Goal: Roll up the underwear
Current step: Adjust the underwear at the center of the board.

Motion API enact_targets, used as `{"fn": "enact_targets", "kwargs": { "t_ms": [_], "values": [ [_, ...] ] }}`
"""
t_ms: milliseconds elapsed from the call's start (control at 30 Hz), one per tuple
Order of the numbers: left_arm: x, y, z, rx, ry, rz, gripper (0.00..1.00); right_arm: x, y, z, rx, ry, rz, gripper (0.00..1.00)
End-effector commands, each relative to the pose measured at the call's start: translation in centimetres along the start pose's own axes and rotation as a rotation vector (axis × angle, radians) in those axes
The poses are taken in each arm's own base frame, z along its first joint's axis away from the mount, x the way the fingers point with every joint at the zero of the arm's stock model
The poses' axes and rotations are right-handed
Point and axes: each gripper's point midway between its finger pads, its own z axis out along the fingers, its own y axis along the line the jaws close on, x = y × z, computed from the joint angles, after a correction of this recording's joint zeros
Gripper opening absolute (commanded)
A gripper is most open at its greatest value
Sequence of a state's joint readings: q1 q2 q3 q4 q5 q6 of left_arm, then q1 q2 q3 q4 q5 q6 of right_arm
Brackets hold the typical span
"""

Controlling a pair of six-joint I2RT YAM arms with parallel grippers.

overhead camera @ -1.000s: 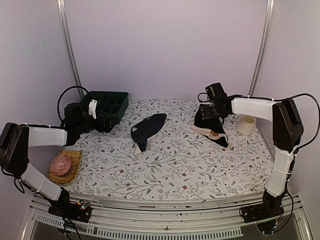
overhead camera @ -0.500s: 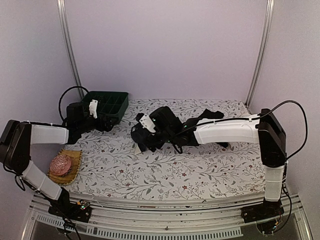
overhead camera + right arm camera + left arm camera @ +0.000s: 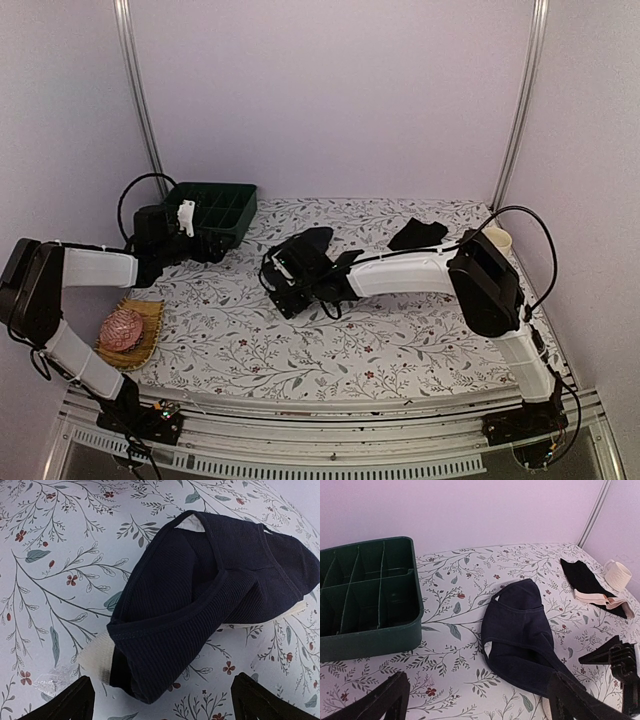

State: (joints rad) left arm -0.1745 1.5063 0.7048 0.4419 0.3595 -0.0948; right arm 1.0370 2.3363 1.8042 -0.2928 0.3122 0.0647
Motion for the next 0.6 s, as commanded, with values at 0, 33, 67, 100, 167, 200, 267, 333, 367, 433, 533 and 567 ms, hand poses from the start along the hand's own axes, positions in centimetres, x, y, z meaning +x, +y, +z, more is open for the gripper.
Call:
{"fn": "enact_targets", "kwargs": {
  "t_ms": [0, 33, 67, 100, 167, 200, 267, 333, 367, 433, 533, 567],
  "values": [
    [-1.0, 0.1, 0.0, 0.006, -0.014, -0.005, 0.98, -0.3, 0.8, 0.3, -0.099, -0.001, 0.15, 0.97],
    [-1.0, 0.0, 0.0, 0.005, -0.016, -0.004, 0.98, 0.8, 1.4, 1.3, -0.113, 0.026, 0.152, 0.97],
    [-1.2, 0.0, -0.2, 0.005, -0.024, 0.0, 0.99, 1.2, 1.7, 1.9, -0.126, 0.036, 0.151, 0.97],
    [-1.3, -0.1, -0.3, 0.009, -0.028, 0.002, 0.99, 1.4, 2.0, 2.2, -0.132, 0.041, 0.153, 0.96],
    [-1.2, -0.2, -0.3, 0.014, -0.03, 0.003, 0.99, 1.7, 2.1, 2.8, -0.133, 0.047, 0.165, 0.95],
    [-1.2, -0.2, -0.3, 0.016, -0.031, 0.004, 0.99, 1.6, 2.1, 2.9, -0.131, 0.044, 0.173, 0.93],
    [-1.1, -0.2, -0.2, 0.018, -0.026, 0.001, 0.99, 1.2, 2.1, 3.1, -0.146, 0.036, 0.189, 0.86],
    [-1.0, -0.2, -0.1, 0.018, -0.022, -0.001, 0.98, 0.9, 2.3, 3.1, -0.18, 0.034, 0.205, 0.73],
    [-1.0, -0.2, -0.1, 0.017, -0.022, 0.0, 0.99, 0.7, 2.3, 3.0, -0.189, 0.031, 0.213, 0.65],
    [-1.1, -0.2, -0.1, 0.016, -0.023, 0.001, 0.99, 0.3, 2.2, 2.7, -0.187, 0.022, 0.221, 0.49],
    [-1.1, -0.2, -0.1, 0.016, -0.025, 0.001, 0.98, -0.4, 1.6, 1.8, -0.172, 0.006, 0.219, 0.24],
    [-1.1, -0.2, -0.1, 0.017, -0.024, 0.002, 0.98, -0.8, 1.4, 1.4, -0.169, -0.004, 0.213, 0.16]
  ]
}}
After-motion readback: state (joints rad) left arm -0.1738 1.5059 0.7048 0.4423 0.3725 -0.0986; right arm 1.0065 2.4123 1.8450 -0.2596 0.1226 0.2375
